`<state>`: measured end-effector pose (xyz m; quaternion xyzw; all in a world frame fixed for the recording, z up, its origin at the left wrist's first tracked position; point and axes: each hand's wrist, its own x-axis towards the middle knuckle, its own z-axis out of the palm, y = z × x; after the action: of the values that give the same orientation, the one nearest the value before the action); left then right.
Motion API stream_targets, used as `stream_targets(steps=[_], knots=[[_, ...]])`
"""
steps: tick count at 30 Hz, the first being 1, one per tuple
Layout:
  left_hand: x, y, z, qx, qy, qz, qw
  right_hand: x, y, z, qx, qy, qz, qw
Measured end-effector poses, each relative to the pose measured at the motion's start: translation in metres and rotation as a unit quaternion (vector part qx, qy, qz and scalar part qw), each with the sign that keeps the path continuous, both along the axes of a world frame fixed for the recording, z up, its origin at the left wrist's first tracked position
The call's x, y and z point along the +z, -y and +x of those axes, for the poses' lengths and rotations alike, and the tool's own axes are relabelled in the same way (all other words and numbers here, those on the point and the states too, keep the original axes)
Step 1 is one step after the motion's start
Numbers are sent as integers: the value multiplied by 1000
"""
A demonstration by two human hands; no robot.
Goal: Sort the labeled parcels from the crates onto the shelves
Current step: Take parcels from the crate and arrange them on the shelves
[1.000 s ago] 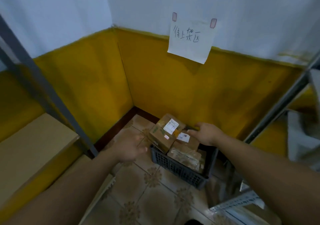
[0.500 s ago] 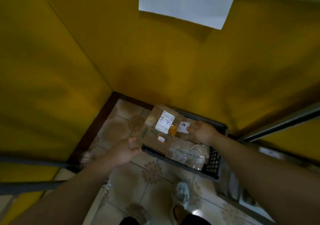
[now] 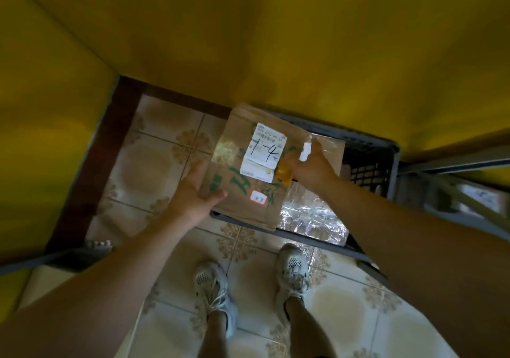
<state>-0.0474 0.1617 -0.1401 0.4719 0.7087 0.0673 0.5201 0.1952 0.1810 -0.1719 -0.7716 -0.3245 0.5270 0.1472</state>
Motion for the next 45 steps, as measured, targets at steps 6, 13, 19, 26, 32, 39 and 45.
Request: stream_targets(steps=[6,13,19,26,32,39,45], knots=[[-38,-6,-3,41,47,-11,998,-24,-32,-11,-16,-4,44,999],[-38,-9,-7,54,78,-18,995,-32,-44,-13,-51,0,43,998],[15,1,-19,75,95,5,993,23,-33,-15,-54,-19,122,991],[158,23,-17,103,107,72,986,175,7,-25,-101,-47,220,969],[266,58,-16,52,134,147,979,300,75,-40,-108,31,292,950],[359,106,-38,-80,140,259,952,402,164,-68,-216,52,363,905],[440,156,-45,-154,166,339,913,488,237,-83,-258,78,427,863]])
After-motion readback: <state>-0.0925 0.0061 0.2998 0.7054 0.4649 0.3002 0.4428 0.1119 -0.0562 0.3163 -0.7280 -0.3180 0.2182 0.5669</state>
